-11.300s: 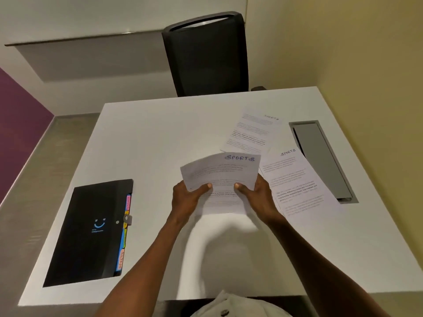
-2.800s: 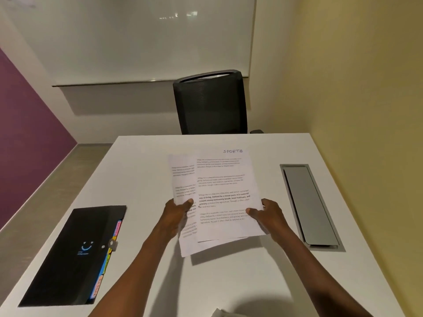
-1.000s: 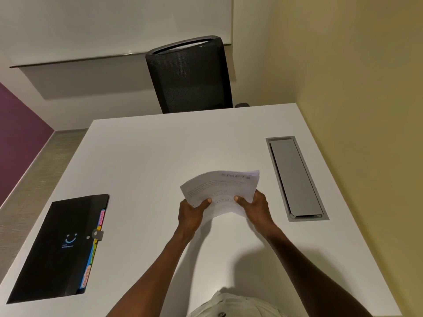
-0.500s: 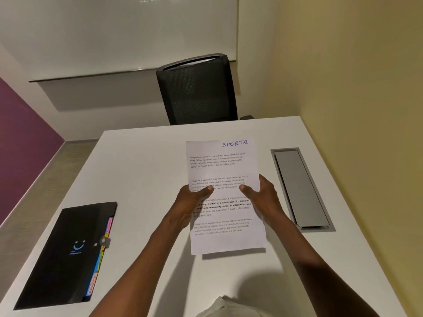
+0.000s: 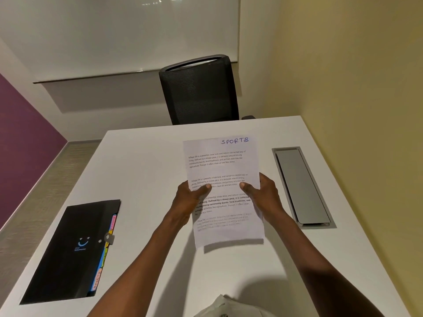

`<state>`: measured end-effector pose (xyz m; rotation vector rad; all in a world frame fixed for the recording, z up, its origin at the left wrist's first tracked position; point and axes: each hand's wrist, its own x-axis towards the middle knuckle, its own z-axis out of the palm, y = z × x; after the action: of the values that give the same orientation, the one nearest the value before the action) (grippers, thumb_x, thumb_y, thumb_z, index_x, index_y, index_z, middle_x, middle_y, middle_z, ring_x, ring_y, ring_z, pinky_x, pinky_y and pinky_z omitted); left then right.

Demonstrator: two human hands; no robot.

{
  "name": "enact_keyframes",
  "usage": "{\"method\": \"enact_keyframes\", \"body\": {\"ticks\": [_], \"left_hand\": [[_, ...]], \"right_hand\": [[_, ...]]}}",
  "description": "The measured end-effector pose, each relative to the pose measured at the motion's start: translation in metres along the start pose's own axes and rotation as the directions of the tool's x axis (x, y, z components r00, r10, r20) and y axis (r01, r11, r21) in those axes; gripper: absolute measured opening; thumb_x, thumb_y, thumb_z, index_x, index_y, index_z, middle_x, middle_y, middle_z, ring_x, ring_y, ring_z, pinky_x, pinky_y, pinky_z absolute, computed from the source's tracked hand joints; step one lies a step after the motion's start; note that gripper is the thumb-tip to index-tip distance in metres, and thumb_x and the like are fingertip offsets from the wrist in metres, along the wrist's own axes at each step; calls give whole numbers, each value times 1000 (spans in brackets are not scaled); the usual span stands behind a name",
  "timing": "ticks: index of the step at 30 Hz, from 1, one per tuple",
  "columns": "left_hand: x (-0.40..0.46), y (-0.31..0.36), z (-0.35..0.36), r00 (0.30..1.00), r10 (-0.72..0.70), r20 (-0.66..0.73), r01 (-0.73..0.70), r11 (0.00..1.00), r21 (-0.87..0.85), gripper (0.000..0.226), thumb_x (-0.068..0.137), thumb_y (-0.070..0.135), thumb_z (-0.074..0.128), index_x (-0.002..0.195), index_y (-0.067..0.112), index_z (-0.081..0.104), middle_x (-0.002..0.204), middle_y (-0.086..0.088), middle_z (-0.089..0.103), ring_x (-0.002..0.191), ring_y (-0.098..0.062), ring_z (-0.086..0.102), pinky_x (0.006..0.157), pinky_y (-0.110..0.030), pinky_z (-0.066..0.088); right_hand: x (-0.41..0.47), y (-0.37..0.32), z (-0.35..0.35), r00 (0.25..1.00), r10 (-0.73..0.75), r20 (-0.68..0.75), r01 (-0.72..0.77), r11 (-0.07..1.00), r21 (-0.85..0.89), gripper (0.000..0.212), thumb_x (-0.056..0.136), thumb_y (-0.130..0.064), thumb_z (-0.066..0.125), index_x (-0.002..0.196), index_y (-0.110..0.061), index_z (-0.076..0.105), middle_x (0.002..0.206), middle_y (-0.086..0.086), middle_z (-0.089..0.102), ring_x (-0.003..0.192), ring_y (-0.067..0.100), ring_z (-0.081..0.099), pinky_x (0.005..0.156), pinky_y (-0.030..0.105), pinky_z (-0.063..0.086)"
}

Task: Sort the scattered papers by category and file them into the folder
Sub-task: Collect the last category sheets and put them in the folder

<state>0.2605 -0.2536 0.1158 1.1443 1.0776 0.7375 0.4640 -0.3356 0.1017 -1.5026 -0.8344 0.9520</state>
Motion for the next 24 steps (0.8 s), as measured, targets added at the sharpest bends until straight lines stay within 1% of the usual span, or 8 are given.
{"method": "enact_keyframes", "body": {"ticks": [2,4,6,10,14,17,19,24], "left_hand": [[1,-2,1,997,51,-53,-51,999,17,25,85,12,76,109,16,71,104,0,77,96,-18,73,87,-36,57],[0,-5,3,993,86,-80,-84,996,25,25,82,13,79,106,19,72,102,4,77,96,-16,73,86,-35,56],[-2,-11,7,990,100,-100,-96,994,42,27,80,15,81,104,21,72,101,5,77,96,-15,72,85,-35,57],[-4,-44,15,991,17,-130,-5,995,95,31,74,16,87,101,21,72,96,5,77,91,-16,73,82,-37,59],[-9,-77,20,984,-37,-176,58,991,118,38,70,20,90,104,20,73,96,5,77,92,-15,73,82,-39,60],[-18,-85,25,982,-41,-186,58,995,85,37,73,19,88,106,22,72,97,6,77,92,-10,72,79,-30,58],[-21,-89,25,981,-52,-187,75,991,115,37,72,21,88,106,23,72,95,10,77,89,-5,72,77,-26,55],[-16,-98,21,970,-66,-234,108,980,170,39,71,25,89,106,22,71,93,9,76,87,-3,71,70,-17,51]], "right_hand": [[-4,-1,-3,1000,-5,-17,6,1000,26,24,89,-13,68,112,-20,66,99,-11,73,87,3,70,67,16,55],[-6,2,-5,999,-19,-40,19,1000,11,24,89,-15,69,112,-22,66,99,-12,72,84,3,69,63,11,51],[-8,10,-5,998,-14,-53,13,1000,-10,25,88,-17,70,112,-24,66,101,-11,72,88,6,69,67,14,54],[-16,46,-2,993,102,-58,-100,994,33,29,85,-15,72,113,-21,65,104,-3,72,93,21,70,79,35,60],[-25,75,0,983,181,-24,-180,983,19,35,77,-24,77,111,-23,68,103,-2,74,95,23,70,84,47,58],[-25,80,-3,984,172,-38,-170,984,46,29,79,-16,77,108,-22,71,102,-1,75,96,22,70,87,46,57],[-27,83,-3,980,192,-42,-189,980,59,26,81,-10,76,102,-24,72,98,0,75,93,20,71,87,45,57],[-29,91,-2,974,221,-49,-220,975,26,23,79,-9,78,89,-29,70,88,-6,75,86,12,70,83,35,58]]}}
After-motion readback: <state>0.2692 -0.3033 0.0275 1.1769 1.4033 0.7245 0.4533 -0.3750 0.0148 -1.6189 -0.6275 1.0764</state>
